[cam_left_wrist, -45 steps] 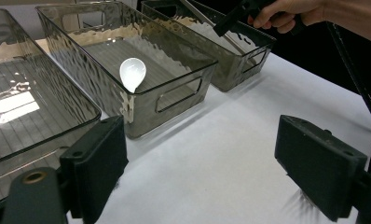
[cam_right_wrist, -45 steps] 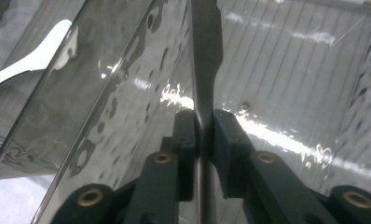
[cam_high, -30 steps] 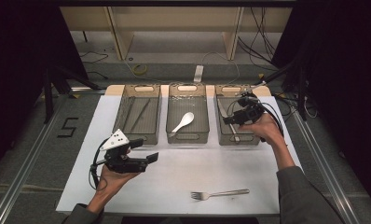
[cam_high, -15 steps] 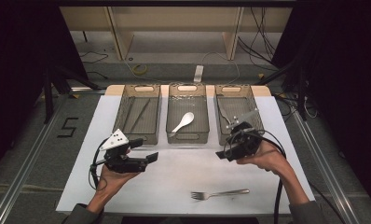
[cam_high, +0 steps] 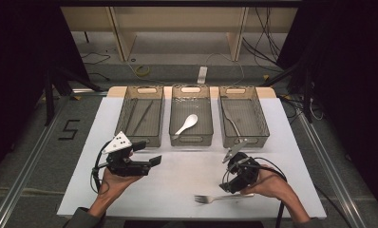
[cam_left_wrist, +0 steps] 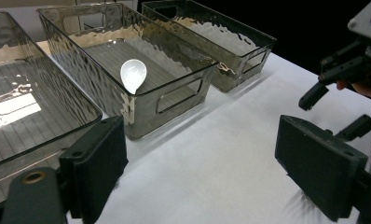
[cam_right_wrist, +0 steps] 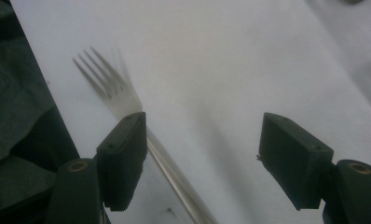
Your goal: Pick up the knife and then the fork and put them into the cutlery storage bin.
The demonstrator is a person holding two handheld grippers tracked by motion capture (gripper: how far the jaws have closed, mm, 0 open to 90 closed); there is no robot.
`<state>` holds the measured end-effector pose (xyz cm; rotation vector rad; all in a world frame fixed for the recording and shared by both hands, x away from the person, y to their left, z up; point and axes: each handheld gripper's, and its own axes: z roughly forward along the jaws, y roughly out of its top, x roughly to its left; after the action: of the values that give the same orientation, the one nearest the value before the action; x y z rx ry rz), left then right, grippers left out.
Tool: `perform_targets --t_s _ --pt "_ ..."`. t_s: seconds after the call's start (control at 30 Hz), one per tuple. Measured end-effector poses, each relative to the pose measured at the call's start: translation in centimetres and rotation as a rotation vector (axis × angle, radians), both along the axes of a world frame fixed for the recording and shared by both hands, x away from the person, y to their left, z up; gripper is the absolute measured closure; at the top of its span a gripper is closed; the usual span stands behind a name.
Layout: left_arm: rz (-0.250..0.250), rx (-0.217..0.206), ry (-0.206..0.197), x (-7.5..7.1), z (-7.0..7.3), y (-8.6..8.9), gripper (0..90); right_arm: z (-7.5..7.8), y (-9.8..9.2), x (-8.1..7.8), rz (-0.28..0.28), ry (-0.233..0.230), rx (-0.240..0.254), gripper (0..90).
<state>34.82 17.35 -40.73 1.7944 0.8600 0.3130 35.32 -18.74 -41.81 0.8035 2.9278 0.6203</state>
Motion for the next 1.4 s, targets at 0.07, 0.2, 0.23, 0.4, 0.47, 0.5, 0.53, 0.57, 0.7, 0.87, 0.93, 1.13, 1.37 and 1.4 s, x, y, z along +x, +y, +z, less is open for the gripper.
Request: perform_targets --t_s 0.07,0.2,0.23,0.4,0.47,0.5,0.53,0.57,0.7,0.87,0.93,1.13,1.37,1.4 --pt "-0.002 0.002 -0.001 0.0 0.0 -0.1 16.1 -0.5 0.1 -0.3 0.015 0.010 -0.017 35.0" --pt "-0.003 0.007 -0.003 0.0 0.0 -0.2 16.1 -0.9 0.4 -0.8 0.038 0.020 -0.028 38.0" --pt "-0.002 0.008 -0.002 0.0 0.0 -0.2 16.1 -1.0 0.5 -0.9 0.052 0.021 -0.038 39.1" --pt "-0.004 0.010 -0.005 0.0 0.0 -0.1 16.1 -1.9 1.0 -1.4 0.102 0.032 -0.085 45.3" --pt "-0.001 0.007 -0.004 -0.1 0.0 -0.1 16.1 -2.2 1.2 -1.5 0.093 0.044 -0.096 47.3" --pt "-0.002 0.007 -0.005 -0.1 0.0 -0.1 16.1 -2.4 1.2 -1.5 0.103 0.046 -0.107 48.1" --pt "-0.002 0.006 -0.005 -0.1 0.0 -0.1 16.1 -2.6 1.2 -1.5 0.113 0.044 -0.111 49.2" --pt "-0.001 0.005 -0.005 -0.1 0.0 -0.1 16.1 -2.8 1.3 -1.5 0.108 0.053 -0.118 50.4" --pt "-0.005 0.011 -0.006 -0.1 0.0 -0.1 16.1 -3.1 1.6 -1.7 0.116 0.062 -0.132 55.9" --pt "-0.006 0.010 -0.005 0.0 0.0 -0.1 16.1 -3.4 1.7 -1.8 0.151 0.042 -0.167 60.2" --pt "-0.006 0.011 -0.005 0.0 0.0 -0.2 16.1 -3.5 1.7 -1.8 0.162 0.040 -0.178 61.1" --pt "-0.006 0.011 -0.005 -0.1 0.0 -0.2 16.1 -3.8 2.0 -2.0 0.157 0.032 -0.208 67.5" --pt "-0.004 0.011 -0.007 -0.1 0.0 -0.2 16.1 -3.7 2.2 -2.1 0.166 0.036 -0.217 71.5" --pt "-0.004 0.011 -0.008 -0.1 0.0 -0.2 16.1 -3.7 2.1 -2.0 0.168 0.036 -0.216 71.8"
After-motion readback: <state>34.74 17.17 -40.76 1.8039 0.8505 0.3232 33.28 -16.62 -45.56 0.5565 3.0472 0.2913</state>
